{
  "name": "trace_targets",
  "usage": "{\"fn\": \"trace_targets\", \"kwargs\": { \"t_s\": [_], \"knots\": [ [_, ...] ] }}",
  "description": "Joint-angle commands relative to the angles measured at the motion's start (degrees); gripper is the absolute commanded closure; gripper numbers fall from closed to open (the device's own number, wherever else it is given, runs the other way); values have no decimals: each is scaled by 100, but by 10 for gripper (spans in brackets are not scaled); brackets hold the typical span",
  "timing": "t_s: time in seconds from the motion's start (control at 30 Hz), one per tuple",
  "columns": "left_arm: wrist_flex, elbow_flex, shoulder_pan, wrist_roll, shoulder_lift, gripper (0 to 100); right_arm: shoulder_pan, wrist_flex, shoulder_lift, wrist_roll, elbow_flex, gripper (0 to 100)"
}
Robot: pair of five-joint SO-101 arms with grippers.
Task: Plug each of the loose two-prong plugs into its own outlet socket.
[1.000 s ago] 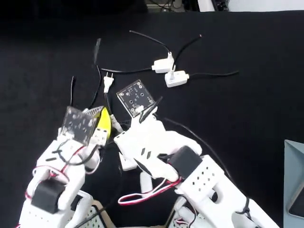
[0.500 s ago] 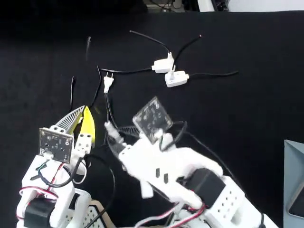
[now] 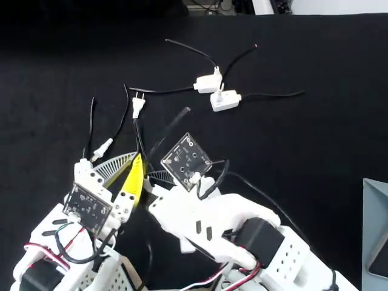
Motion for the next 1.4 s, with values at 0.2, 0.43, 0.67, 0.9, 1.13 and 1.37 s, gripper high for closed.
{"fn": "trace_targets", "kwargs": {
  "t_s": [0.2, 0.43, 0.67, 0.9, 1.13, 1.37],
  "knots": [
    [-18, -154, -752, -26, 26, 970, 422, 132, -57, 44, -22, 987],
    [0, 40, -1666, -18, 440, 971, 1591, 79, -57, 44, 242, 987],
    [-26, -514, -1710, -18, 2752, 967, 2207, 79, -48, 44, 286, 987],
    [-18, -1332, -1727, 255, 4923, 877, 2576, -193, 136, 44, 523, 987],
    [-62, -1402, -1684, 1037, 6224, 759, 3297, -844, 1042, 167, 646, 987],
    [-35, -1349, -1077, 1099, 6954, 755, 4009, -818, 1349, 255, 391, 987]
  ]
}}
